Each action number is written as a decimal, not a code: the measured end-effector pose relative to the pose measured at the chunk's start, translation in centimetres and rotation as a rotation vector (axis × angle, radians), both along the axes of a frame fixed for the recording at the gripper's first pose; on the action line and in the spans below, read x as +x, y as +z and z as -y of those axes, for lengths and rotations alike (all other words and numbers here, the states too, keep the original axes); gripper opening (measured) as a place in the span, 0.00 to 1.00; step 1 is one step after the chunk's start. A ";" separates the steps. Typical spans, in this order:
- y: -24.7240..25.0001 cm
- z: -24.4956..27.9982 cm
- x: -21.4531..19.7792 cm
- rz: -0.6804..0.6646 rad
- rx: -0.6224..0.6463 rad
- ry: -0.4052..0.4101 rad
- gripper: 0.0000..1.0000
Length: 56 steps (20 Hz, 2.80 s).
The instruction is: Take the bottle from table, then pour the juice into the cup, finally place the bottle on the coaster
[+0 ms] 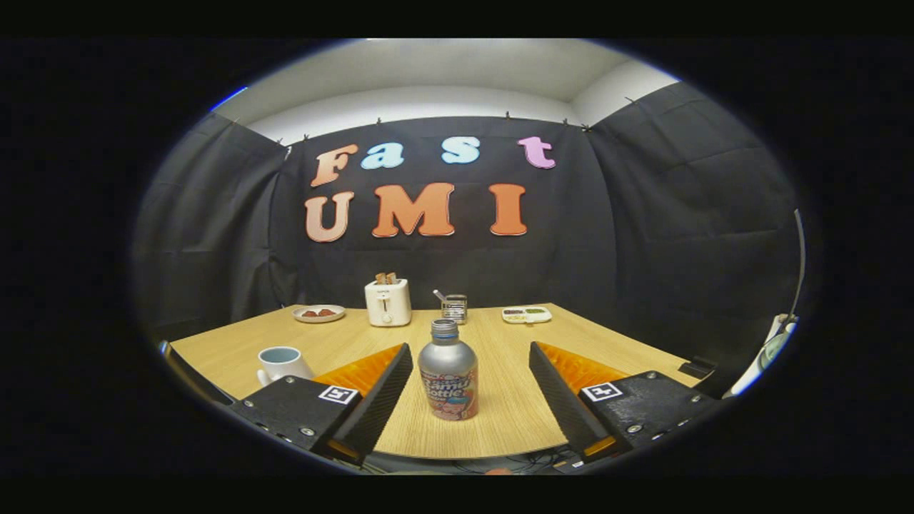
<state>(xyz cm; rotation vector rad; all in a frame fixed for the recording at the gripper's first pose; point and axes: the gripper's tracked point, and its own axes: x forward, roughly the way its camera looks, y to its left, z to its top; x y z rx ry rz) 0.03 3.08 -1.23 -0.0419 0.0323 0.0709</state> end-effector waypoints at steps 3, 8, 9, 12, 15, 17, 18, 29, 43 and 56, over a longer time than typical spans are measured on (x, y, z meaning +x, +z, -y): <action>-0.3 -0.3 0.1 -0.005 -0.014 0.003 0.98; -1.5 -1.3 0.7 -0.027 -0.038 0.016 0.98; -1.9 -1.6 0.9 -0.034 -0.040 0.022 0.98; -3.2 -1.9 1.8 -0.055 -0.043 0.025 0.98; -4.4 -2.1 2.7 -0.073 -0.044 0.024 0.98; -5.3 -2.2 3.3 -0.087 -0.047 0.026 0.98; -5.7 -2.3 3.6 -0.094 -0.051 0.027 0.98; -9.9 -2.8 6.3 -0.171 -0.070 0.040 0.98; -9.1 -3.0 6.3 -0.171 -0.115 0.025 0.77; -5.4 -7.1 5.3 -0.097 -0.285 0.022 0.77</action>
